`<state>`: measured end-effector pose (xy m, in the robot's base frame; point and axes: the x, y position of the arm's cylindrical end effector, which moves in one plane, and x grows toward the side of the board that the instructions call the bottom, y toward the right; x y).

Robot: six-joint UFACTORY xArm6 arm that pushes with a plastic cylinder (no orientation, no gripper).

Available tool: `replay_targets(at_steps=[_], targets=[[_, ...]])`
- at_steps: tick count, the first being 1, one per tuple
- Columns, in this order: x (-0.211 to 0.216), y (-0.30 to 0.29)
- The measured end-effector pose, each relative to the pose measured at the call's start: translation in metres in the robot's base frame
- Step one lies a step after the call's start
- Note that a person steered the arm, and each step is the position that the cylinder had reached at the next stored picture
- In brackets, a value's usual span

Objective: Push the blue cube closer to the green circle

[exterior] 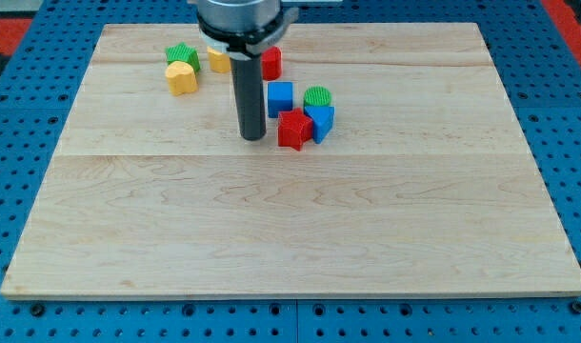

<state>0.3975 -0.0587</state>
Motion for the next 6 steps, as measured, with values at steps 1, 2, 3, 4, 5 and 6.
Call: replay_targets(at_steps=[1, 2, 3, 4, 5, 6], targets=[[-0.027, -0.026], [-0.068, -0.035], [-0.079, -0.015], [-0.078, 0.006], [-0.07, 0.008], [-0.059, 0.017]])
